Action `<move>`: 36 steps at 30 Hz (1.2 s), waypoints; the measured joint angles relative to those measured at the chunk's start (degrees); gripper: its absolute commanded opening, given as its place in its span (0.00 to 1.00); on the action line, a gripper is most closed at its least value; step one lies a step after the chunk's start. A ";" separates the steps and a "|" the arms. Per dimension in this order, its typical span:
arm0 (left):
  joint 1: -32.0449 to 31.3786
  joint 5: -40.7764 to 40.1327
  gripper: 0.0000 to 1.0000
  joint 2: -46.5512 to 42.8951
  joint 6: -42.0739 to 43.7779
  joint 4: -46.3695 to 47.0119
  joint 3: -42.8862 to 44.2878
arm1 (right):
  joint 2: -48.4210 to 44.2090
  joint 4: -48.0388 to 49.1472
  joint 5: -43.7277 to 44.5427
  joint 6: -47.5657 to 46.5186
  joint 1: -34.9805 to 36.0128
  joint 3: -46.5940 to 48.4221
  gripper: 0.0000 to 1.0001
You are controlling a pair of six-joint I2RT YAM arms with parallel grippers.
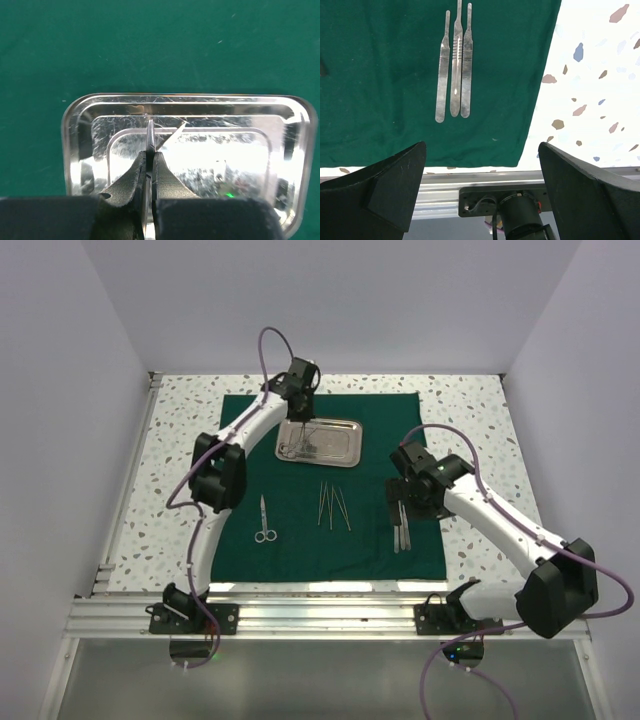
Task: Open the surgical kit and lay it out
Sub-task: Pick up the medical item from the container, then place the medical item in the surgical kit.
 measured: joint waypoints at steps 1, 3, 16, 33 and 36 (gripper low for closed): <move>0.00 0.04 0.00 -1.07 0.11 -0.28 0.02 | -0.35 0.04 -0.17 0.02 0.00 0.00 0.98; 0.02 -0.04 0.00 -4.11 0.79 -0.55 -0.74 | -0.72 0.13 -0.37 0.04 0.00 0.00 0.98; 0.04 -4.07 0.00 -37.62 0.66 7.02 -46.40 | -2.56 2.84 -5.44 1.38 0.00 -2.16 0.96; -0.11 -6.32 0.48 -44.28 -3.17 8.70 -61.29 | -3.23 4.42 -9.11 1.44 0.00 -3.21 0.96; -0.11 -6.64 0.47 -42.25 -2.51 8.70 -55.19 | -3.23 4.48 -9.07 1.46 0.00 -3.34 0.96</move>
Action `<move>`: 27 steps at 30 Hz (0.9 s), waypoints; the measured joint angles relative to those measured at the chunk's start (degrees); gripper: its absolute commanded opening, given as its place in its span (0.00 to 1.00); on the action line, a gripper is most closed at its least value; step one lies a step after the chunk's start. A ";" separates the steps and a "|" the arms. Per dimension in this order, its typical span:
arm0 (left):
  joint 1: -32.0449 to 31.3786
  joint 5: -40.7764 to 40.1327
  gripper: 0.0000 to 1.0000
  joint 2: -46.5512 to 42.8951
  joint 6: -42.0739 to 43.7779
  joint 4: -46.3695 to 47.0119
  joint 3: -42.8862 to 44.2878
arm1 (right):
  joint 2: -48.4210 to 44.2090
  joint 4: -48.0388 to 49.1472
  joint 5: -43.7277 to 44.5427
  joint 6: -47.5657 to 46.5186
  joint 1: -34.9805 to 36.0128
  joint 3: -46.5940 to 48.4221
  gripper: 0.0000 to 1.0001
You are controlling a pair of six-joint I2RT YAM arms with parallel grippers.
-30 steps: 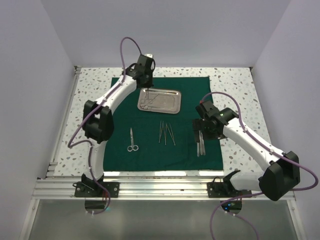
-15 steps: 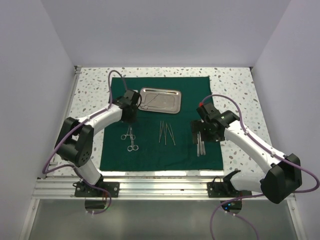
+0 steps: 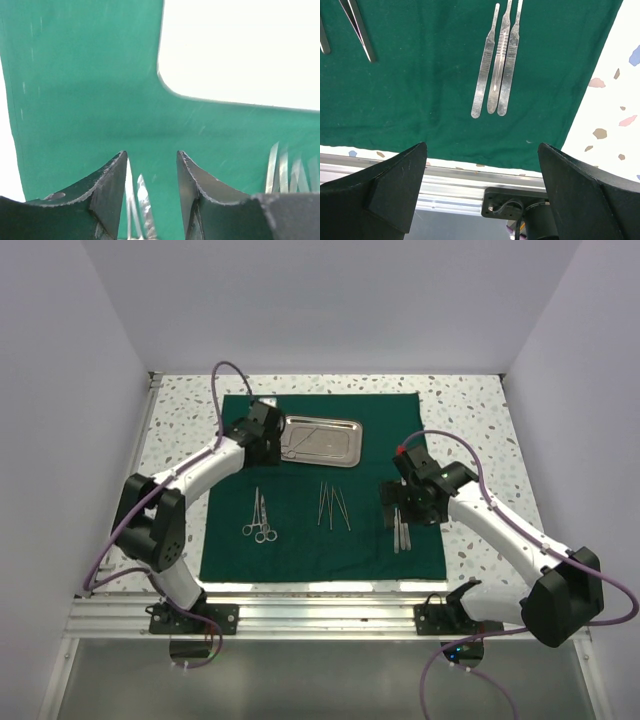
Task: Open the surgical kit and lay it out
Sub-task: Place the medical item in the surgical kit, then pick up the medical item from the container.
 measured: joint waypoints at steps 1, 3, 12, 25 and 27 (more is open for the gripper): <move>0.00 -0.04 0.47 1.11 0.37 0.15 2.08 | 0.00 -0.02 0.02 0.00 0.00 -0.04 0.96; 0.00 -0.04 0.46 4.72 1.03 0.28 8.02 | 0.00 -0.04 0.07 -0.02 0.00 -0.11 0.97; 0.00 1.14 0.44 28.20 3.85 -1.44 35.74 | 0.09 -0.02 0.68 -0.55 0.00 -0.11 0.98; -0.02 8.09 0.46 46.64 4.83 -2.49 57.22 | 4.17 -0.24 3.10 -1.79 0.00 -0.09 0.98; -0.02 9.03 0.46 47.91 4.83 -2.34 58.73 | 5.27 -0.24 3.17 -1.97 0.00 -0.09 0.99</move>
